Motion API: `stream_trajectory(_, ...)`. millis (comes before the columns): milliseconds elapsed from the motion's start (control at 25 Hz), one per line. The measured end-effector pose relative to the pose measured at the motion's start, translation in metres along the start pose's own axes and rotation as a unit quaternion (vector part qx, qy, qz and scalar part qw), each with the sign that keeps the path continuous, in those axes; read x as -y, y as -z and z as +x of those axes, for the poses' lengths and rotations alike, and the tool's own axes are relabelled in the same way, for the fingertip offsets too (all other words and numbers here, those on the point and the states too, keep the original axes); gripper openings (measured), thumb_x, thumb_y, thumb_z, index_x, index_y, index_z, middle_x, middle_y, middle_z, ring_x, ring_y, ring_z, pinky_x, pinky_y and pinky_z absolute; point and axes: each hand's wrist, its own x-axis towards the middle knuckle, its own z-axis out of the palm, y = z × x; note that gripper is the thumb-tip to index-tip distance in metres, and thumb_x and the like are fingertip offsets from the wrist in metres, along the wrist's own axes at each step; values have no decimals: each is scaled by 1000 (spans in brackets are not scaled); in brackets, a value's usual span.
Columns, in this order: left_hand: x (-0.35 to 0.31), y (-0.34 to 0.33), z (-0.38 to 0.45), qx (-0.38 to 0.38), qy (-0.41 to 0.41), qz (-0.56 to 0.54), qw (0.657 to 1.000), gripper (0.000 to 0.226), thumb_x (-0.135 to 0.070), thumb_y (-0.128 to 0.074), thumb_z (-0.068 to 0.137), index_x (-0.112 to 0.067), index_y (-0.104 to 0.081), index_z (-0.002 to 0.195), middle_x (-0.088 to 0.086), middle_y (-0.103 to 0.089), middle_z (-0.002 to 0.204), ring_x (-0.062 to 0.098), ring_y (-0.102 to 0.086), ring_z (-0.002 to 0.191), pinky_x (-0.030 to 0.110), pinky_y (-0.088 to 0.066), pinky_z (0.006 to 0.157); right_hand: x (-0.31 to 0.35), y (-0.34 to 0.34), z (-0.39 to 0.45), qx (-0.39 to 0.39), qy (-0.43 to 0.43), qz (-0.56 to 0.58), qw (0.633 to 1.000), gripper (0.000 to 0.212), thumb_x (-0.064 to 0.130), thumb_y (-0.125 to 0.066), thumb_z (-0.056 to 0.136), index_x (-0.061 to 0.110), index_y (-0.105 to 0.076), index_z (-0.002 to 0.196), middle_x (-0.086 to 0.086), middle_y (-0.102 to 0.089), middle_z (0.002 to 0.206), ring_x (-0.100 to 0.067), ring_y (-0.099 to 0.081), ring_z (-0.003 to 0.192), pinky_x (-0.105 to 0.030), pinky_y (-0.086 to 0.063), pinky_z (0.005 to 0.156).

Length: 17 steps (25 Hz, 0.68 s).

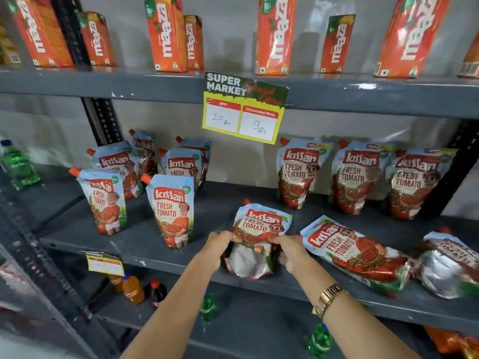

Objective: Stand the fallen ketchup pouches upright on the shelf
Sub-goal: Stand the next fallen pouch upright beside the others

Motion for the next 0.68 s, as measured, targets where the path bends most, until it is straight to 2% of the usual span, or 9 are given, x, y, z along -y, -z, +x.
stream_trajectory(40,-1,0,1,-7,-4,-7,1000,47,4,-63,67,5,-55,113,23,-63,112,36,-58,107,44,-48,96,1,-1,-1,7,21,-5,1000,13,-3,-61,79,8,-61,85,-16,-67,106,-28,-62,97,-39,-51,89)
stream_trajectory(120,-7,0,0,2,-36,-25,999,34,13,-56,67,-1,-66,96,21,-67,104,35,-59,103,45,-50,92,7,-4,-4,22,94,-33,995,23,-5,-58,80,17,-64,75,-8,-69,95,-16,-63,84,-27,-51,69)
stream_trajectory(200,-13,-2,1,20,-79,-38,996,39,22,-49,69,-9,-69,82,14,-68,96,31,-60,96,38,-52,83,13,-6,-8,26,184,-62,981,31,-9,-57,81,21,-63,75,-1,-68,92,-5,-60,77,-16,-46,58)
stream_trajectory(280,-20,-5,1,11,-116,-54,992,44,25,-46,72,-11,-64,91,11,-65,100,25,-59,99,35,-50,82,18,-8,-9,28,252,-65,965,34,-13,-57,80,18,-57,91,-5,-66,105,-11,-62,89,-17,-50,64)
stream_trajectory(320,-22,-7,2,-2,-126,-63,990,44,25,-45,75,-11,-60,96,8,-63,101,23,-57,100,32,-50,79,19,-8,-9,31,280,-69,957,38,-15,-57,79,18,-53,98,-7,-64,111,-14,-60,96,-22,-53,71)
stream_trajectory(440,-23,-10,8,-34,-149,-57,987,36,22,-40,81,-10,-53,88,7,-61,98,16,-55,93,22,-45,63,17,-8,-8,49,314,-97,943,49,-13,-61,76,14,-49,115,-7,-59,121,-18,-54,112,-39,-50,94)
stream_trajectory(560,-21,-12,8,-58,-159,-47,984,34,20,-43,80,-5,-56,99,7,-60,100,16,-55,94,22,-47,65,12,-5,-9,40,297,-62,952,38,-10,-61,78,14,-53,107,-7,-62,113,-20,-58,107,-39,-50,92)
stream_trajectory(600,-19,-12,7,-84,-170,-48,981,35,19,-46,79,-5,-55,103,6,-60,101,17,-55,94,23,-48,68,11,-3,-9,28,296,-46,954,32,-9,-60,79,13,-55,102,-7,-63,107,-22,-59,104,-38,-51,90)
stream_trajectory(680,-16,-13,1,-163,-216,-55,961,32,16,-55,75,-7,-54,97,7,-58,98,19,-56,89,22,-48,69,12,5,-9,-8,313,-43,949,23,-7,-59,80,11,-58,95,-7,-64,98,-24,-61,98,-39,-51,87)
